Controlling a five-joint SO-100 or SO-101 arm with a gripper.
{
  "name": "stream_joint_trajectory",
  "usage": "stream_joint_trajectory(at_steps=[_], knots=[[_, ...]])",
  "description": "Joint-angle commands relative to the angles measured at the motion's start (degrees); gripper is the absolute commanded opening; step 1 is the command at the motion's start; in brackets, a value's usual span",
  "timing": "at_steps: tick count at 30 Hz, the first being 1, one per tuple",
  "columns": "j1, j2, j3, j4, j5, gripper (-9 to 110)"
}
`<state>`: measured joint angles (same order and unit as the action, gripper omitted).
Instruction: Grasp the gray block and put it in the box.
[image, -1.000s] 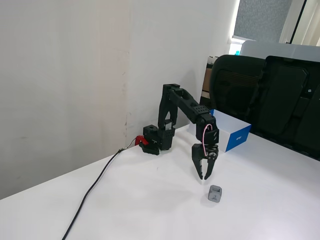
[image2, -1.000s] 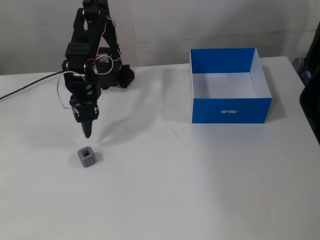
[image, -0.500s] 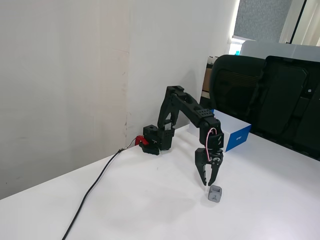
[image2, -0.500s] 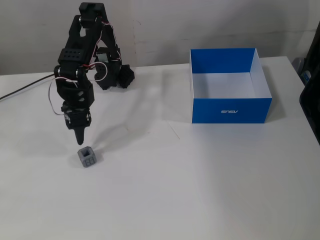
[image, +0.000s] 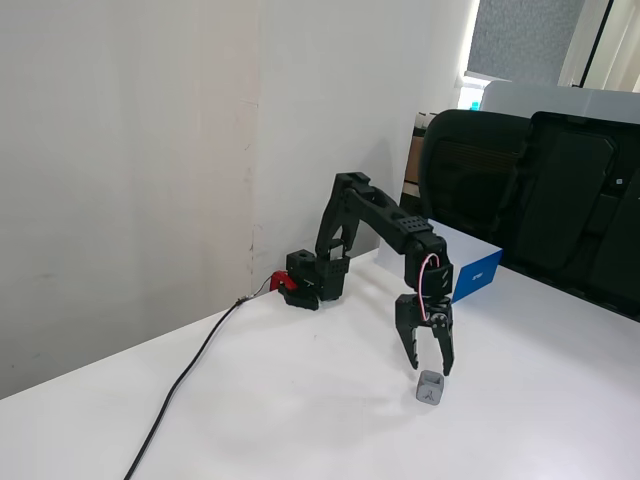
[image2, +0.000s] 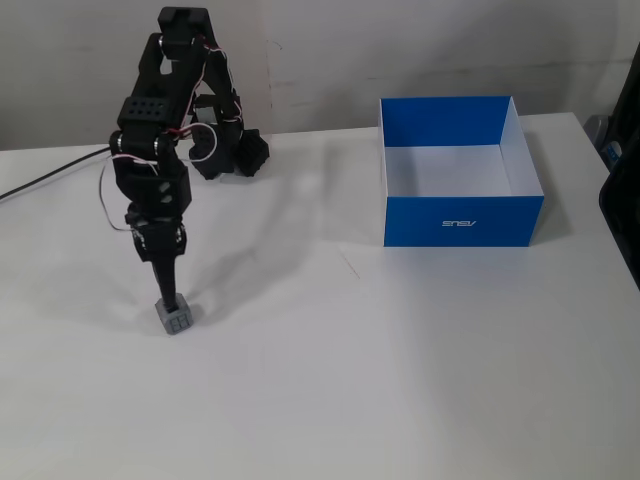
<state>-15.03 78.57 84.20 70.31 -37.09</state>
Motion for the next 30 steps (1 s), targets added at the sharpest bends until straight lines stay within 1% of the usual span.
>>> stream_joint_trajectory(at_steps=[1, 7, 18, 20, 22, 23, 30], knots=[[0.53, -0.18, -4.75, 0.44, 1.23, 22], [1.41, -2.99, -6.15, 0.53, 2.29, 23], [1.23, -7.91, -9.05, 0.53, 2.55, 21], [1.23, -8.26, -9.58, 0.7, 2.55, 16], [1.23, -8.61, -10.28, 1.14, 2.55, 3], [1.23, -8.79, -10.81, 1.58, 2.55, 1], [1.32, -8.96, -12.92, 3.16, 2.72, 0]])
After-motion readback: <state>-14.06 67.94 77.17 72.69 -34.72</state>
